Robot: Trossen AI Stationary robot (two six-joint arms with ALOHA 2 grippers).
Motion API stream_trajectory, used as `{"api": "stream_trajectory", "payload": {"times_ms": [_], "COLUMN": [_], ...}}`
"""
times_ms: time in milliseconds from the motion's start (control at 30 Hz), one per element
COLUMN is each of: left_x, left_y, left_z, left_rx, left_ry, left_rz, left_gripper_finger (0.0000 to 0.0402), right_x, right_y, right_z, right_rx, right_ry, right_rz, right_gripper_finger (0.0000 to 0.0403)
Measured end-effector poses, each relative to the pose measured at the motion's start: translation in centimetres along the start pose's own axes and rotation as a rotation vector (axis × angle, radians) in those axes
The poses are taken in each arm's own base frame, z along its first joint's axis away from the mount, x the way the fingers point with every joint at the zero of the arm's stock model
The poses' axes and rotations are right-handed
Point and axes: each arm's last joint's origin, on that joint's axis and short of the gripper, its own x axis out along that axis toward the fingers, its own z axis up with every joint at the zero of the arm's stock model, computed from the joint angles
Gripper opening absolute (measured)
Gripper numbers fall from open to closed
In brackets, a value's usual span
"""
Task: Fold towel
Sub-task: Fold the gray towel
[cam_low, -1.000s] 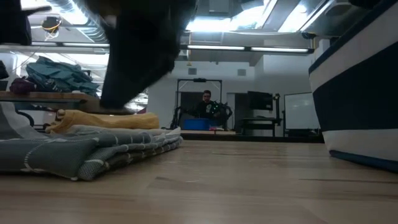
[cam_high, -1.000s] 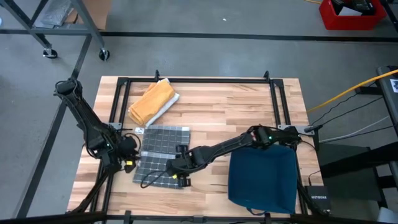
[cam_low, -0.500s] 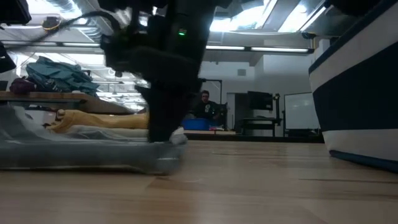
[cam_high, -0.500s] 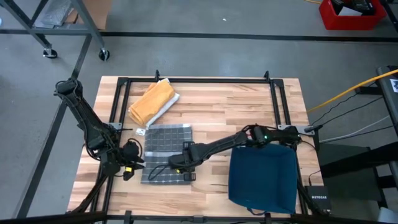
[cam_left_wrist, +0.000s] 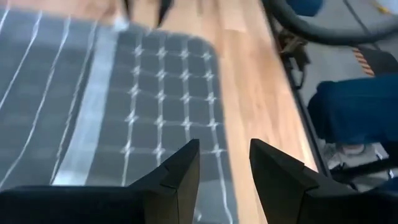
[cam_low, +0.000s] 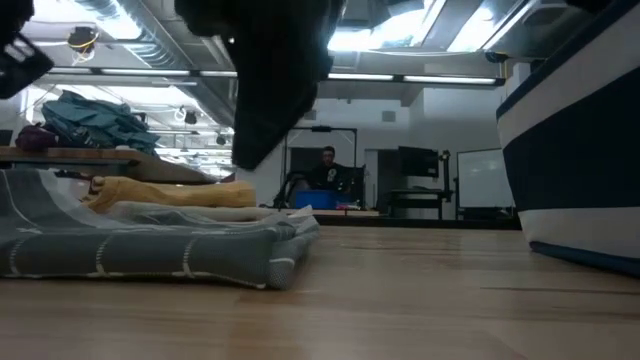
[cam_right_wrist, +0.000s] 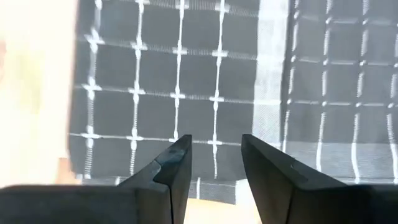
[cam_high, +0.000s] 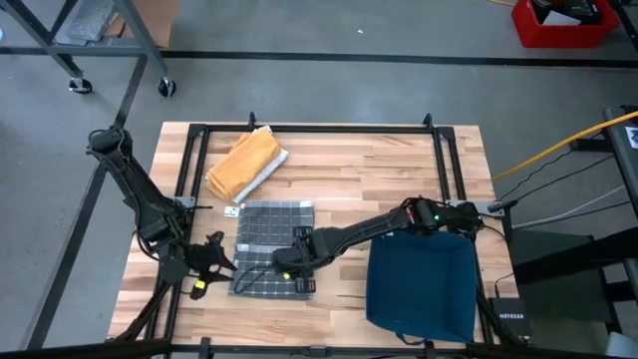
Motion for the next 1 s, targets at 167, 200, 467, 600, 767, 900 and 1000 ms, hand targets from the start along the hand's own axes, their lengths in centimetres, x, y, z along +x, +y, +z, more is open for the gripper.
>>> {"api": "stream_trajectory", "payload": {"times_ms": [167, 200, 467, 600, 767, 900, 1000], "left_x": [1.1, 1.4, 3.9, 4.9, 6.0, 6.8, 7.3], "left_y": [-1.0, -1.1, -1.9, -2.0, -2.7, -3.1, -3.1], "left_z": [-0.2, -0.4, -2.1, -2.9, -3.2, -3.5, -3.9], "left_rx": [0.126, 0.138, 0.185, 0.204, 0.299, 0.362, 0.395], "left_ry": [0.023, 0.038, 0.146, 0.182, 0.216, 0.253, 0.303], "left_rz": [-0.067, -0.076, -0.090, -0.072, -0.052, -0.022, 0.022], "left_gripper_finger": [0.0131, 0.0131, 0.0131, 0.0131, 0.0131, 0.0131, 0.0131], "right_x": [-0.5, -0.6, -1.3, -1.3, 0.0, 0.9, 1.6], "right_y": [2.0, 2.7, 7.7, 9.2, 9.8, 9.9, 9.9], "right_z": [-0.5, -0.6, -1.8, -2.2, -2.4, -2.4, -2.5], "right_rx": [-0.037, -0.048, -0.143, -0.171, -0.153, -0.085, -0.048], "right_ry": [0.010, 0.008, -0.055, -0.087, -0.089, -0.091, -0.083], "right_rz": [0.053, 0.066, 0.054, 0.004, -0.012, -0.028, -0.033], "right_gripper_finger": [0.0145, 0.0145, 0.0145, 0.0145, 0.0145, 0.0145, 0.0145]}}
